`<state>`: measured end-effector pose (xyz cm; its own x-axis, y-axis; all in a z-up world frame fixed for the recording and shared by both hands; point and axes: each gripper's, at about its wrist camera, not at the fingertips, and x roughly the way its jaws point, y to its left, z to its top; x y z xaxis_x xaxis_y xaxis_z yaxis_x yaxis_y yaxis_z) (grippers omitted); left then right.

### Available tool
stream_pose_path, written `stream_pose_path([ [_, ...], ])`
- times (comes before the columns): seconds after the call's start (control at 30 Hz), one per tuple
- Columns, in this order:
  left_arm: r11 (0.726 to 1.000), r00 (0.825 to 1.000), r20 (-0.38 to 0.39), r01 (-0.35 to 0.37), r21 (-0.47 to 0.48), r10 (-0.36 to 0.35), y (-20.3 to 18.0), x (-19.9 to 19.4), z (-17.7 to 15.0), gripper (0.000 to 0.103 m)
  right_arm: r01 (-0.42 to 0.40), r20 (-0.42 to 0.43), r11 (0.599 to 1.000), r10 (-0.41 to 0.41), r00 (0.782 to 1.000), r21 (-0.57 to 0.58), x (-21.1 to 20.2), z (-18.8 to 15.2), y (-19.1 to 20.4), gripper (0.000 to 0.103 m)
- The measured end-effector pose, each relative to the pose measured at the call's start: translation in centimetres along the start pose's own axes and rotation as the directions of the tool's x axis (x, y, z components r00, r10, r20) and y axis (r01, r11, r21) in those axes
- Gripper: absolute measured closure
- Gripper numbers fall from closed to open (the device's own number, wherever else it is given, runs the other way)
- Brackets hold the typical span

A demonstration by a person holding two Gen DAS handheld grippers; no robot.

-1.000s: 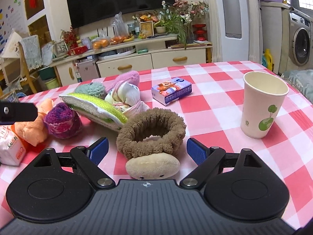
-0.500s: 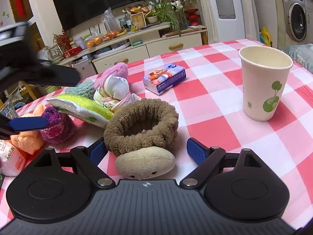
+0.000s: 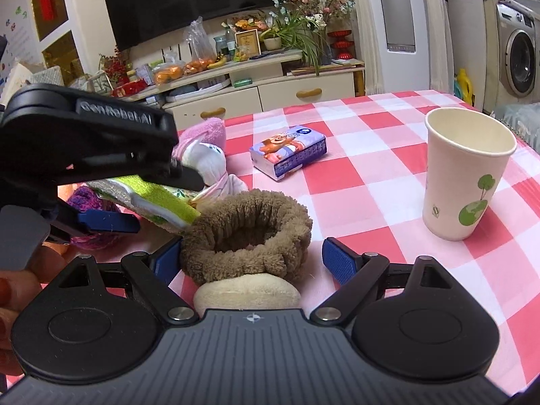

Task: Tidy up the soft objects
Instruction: 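Grip the brown ring plush with the right gripper while the left grips the striped sponge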

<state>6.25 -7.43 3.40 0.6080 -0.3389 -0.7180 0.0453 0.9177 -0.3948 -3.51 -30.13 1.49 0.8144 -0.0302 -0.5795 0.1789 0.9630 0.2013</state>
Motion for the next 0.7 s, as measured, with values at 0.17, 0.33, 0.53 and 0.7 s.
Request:
stream_pose_path([
  [0.17, 1.000, 1.000, 0.005, -0.002, 0.002, 0.002, 0.3, 0.0, 0.0, 0.061, -0.002, -0.003, 1.000, 0.002, 1.000, -0.006, 0.2, 0.2, -0.1, 0.008],
  [0.33, 1.000, 1.000, 0.014, -0.008, 0.020, 0.008, 0.9, -0.4, -0.3, 0.073, -0.012, -0.004, 1.000, 0.012, 1.000, -0.013, 0.1, 0.3, -0.1, 0.027],
  [0.53, 0.999, 0.999, 0.035, 0.004, 0.052, -0.006, 1.1, -1.6, -0.6, 0.080, -0.018, 0.004, 0.999, 0.018, 1.000, -0.040, -0.1, 0.1, 0.3, 0.046],
  [0.7, 0.996, 0.999, 0.044, 0.001, 0.084, -0.004, 1.4, -3.1, -0.9, 0.084, -0.018, 0.011, 0.998, 0.019, 1.000, -0.054, -0.1, 0.0, 0.3, 0.053],
])
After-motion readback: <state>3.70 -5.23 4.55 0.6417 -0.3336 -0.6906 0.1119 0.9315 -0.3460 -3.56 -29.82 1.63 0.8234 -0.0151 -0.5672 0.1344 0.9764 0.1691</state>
